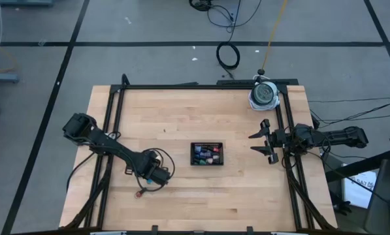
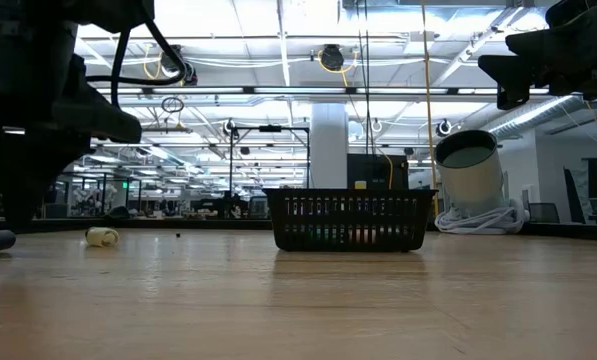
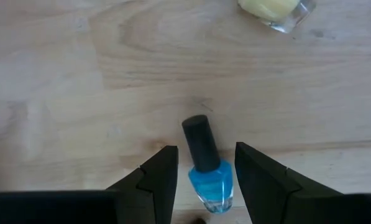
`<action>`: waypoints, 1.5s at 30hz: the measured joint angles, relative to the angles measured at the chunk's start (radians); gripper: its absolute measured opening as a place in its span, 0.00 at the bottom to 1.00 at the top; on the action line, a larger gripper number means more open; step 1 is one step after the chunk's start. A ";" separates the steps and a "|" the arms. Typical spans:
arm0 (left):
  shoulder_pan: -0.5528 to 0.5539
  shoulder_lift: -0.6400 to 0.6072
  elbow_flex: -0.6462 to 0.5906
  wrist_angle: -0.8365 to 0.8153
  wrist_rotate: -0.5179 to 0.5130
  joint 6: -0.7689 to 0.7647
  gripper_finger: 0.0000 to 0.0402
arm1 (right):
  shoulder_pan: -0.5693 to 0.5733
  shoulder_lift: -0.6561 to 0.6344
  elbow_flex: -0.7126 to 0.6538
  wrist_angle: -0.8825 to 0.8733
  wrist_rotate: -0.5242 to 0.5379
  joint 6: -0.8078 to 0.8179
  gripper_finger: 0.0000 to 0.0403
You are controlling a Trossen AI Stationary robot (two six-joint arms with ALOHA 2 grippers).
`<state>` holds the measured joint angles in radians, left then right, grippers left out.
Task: Pick & Place Nail Polish
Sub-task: Put the blue nail polish into the black bin
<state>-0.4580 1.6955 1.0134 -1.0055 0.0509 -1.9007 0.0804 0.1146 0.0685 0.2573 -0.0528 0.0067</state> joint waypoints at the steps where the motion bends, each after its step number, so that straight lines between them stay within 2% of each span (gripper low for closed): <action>1: 0.000 0.002 0.000 0.002 -0.001 0.006 0.39 | 0.000 0.000 0.000 0.000 0.000 0.000 0.48; 11: -0.002 0.002 -0.001 0.005 -0.027 -0.035 0.39 | 0.000 0.000 0.001 0.000 0.000 0.000 0.48; 18: -0.005 0.002 -0.073 0.047 -0.016 -0.092 0.39 | 0.000 0.000 0.001 0.000 0.000 0.000 0.48; 23: -0.005 -0.002 -0.114 0.143 -0.014 -0.066 0.39 | 0.000 0.000 0.001 0.000 0.000 0.000 0.48; 30: -0.004 -0.002 -0.118 0.160 0.008 -0.076 0.39 | 0.000 0.000 0.001 0.000 0.000 0.000 0.48; 36: -0.004 -0.001 -0.119 0.209 -0.054 -0.060 0.39 | 0.000 0.000 0.000 0.000 0.000 0.000 0.48; 45: -0.001 0.000 -0.120 0.278 -0.060 -0.009 0.39 | 0.000 0.000 0.000 0.000 0.000 0.000 0.48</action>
<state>-0.4587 1.6955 0.8936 -0.7271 -0.0086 -1.9099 0.0805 0.1143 0.0689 0.2570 -0.0530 0.0067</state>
